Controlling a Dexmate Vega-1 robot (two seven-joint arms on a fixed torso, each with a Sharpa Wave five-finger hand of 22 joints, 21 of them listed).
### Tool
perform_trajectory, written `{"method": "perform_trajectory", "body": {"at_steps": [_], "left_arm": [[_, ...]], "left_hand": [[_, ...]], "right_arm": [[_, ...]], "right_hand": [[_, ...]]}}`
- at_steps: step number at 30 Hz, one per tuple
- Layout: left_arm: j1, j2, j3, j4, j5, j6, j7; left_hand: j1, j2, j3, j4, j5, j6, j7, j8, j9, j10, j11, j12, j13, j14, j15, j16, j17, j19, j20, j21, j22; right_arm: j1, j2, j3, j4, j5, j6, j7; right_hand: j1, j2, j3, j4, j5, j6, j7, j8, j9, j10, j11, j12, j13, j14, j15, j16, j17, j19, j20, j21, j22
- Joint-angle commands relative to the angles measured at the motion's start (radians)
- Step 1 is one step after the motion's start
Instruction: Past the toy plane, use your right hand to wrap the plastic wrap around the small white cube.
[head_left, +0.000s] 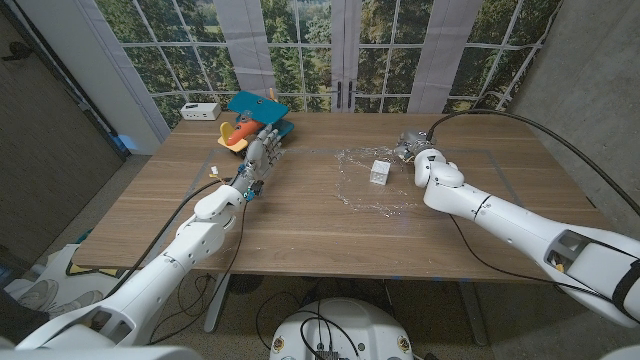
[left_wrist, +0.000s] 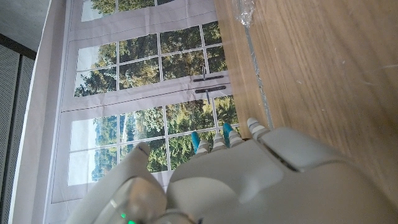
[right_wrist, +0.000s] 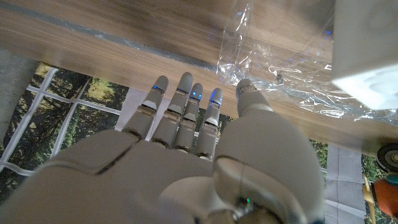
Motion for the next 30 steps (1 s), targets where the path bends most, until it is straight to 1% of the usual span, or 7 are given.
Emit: {"method": "perform_trajectory", "body": {"at_steps": [1, 6, 9, 10, 13, 19, 30], "left_arm": [[-0.012, -0.005, 0.005, 0.012, 0.004, 0.001, -0.002], [-0.015, -0.007, 0.005, 0.015, 0.004, 0.004, -0.002], [-0.017, -0.003, 0.007, 0.014, 0.004, 0.009, -0.007], [-0.017, -0.003, 0.007, 0.015, 0.004, 0.009, -0.007], [-0.019, -0.002, 0.008, 0.016, 0.004, 0.01, -0.008], [-0.022, -0.003, 0.009, 0.019, 0.005, 0.012, -0.012], [-0.026, -0.003, 0.011, 0.022, 0.005, 0.011, -0.021]], "left_hand": [[0.004, 0.011, -0.001, 0.0, 0.002, -0.116, -0.003, 0.002, 0.002, -0.169, 0.003, -0.004, 0.003, -0.174, -0.001, 0.001, 0.002, 0.003, 0.005, -0.003, 0.004], [0.004, 0.011, -0.001, 0.0, 0.002, -0.116, -0.002, 0.002, 0.002, -0.169, 0.003, -0.004, 0.003, -0.174, -0.001, 0.001, 0.002, 0.002, 0.006, -0.003, 0.004], [0.004, 0.011, -0.002, 0.0, 0.002, -0.117, -0.003, 0.002, 0.002, -0.17, 0.003, -0.004, 0.003, -0.175, -0.001, 0.001, 0.003, 0.002, 0.005, -0.003, 0.004], [0.004, 0.011, -0.002, 0.0, 0.002, -0.117, -0.003, 0.002, 0.002, -0.169, 0.003, -0.004, 0.003, -0.174, -0.001, 0.001, 0.003, 0.002, 0.005, -0.003, 0.004], [0.004, 0.011, -0.002, 0.0, 0.002, -0.119, -0.004, 0.001, 0.002, -0.171, 0.003, -0.004, 0.003, -0.177, 0.0, 0.0, 0.003, 0.001, 0.005, -0.004, 0.004], [0.004, 0.01, -0.003, 0.0, 0.002, -0.121, -0.004, 0.001, 0.002, -0.173, 0.004, -0.005, 0.003, -0.181, 0.0, -0.001, 0.003, -0.001, 0.004, -0.005, 0.004], [0.004, 0.011, -0.003, 0.0, 0.002, -0.124, -0.006, 0.0, 0.002, -0.174, 0.003, -0.005, 0.003, -0.182, -0.001, 0.0, 0.003, -0.002, 0.004, -0.005, 0.004]], "right_arm": [[0.043, 0.007, -0.068, 0.063, -0.057, -0.039, 0.039], [0.045, 0.011, -0.078, 0.076, -0.068, -0.037, 0.033], [0.043, 0.01, -0.084, 0.075, -0.081, -0.033, 0.024], [0.042, 0.008, -0.088, 0.074, -0.088, -0.031, 0.021], [0.033, 0.004, -0.086, 0.065, -0.1, -0.025, 0.002], [0.003, -0.016, -0.059, 0.029, -0.097, 0.015, -0.036], [-0.106, -0.055, 0.069, -0.096, -0.013, 0.085, -0.126]], "right_hand": [[0.012, -0.002, 0.001, -0.004, -0.001, 0.023, 0.001, 0.01, 0.002, 0.019, 0.0, 0.01, 0.004, 0.017, -0.086, 0.001, -0.005, 0.014, -0.001, 0.006, 0.003], [0.021, 0.002, 0.002, -0.007, -0.001, 0.036, -0.003, 0.012, 0.002, 0.031, -0.003, 0.015, 0.005, 0.025, -0.087, 0.003, -0.007, 0.016, -0.005, 0.007, 0.003], [0.051, 0.011, 0.008, -0.016, -0.002, 0.101, -0.003, 0.031, 0.003, 0.099, -0.007, 0.043, 0.011, 0.068, -0.098, 0.021, -0.006, 0.023, -0.01, 0.01, 0.002], [0.081, 0.002, 0.01, -0.03, -0.003, 0.124, -0.002, 0.037, 0.004, 0.127, -0.011, 0.056, 0.014, 0.082, -0.099, 0.029, -0.001, 0.025, -0.012, 0.012, 0.002], [0.126, -0.013, 0.008, -0.037, -0.002, 0.187, -0.014, 0.058, 0.007, 0.209, -0.019, 0.098, 0.026, 0.108, -0.112, 0.043, 0.008, 0.028, -0.017, 0.014, 0.001], [0.176, 0.03, 0.008, -0.012, -0.011, 0.365, 0.009, 0.149, 0.041, 0.381, 0.004, 0.211, 0.073, 0.226, -0.142, 0.111, 0.063, 0.038, -0.033, 0.02, 0.001], [0.18, 0.045, 0.009, -0.004, -0.018, 0.38, 0.014, 0.165, 0.051, 0.394, 0.001, 0.23, 0.088, 0.241, -0.145, 0.12, 0.078, 0.041, -0.044, 0.022, 0.001]]}}
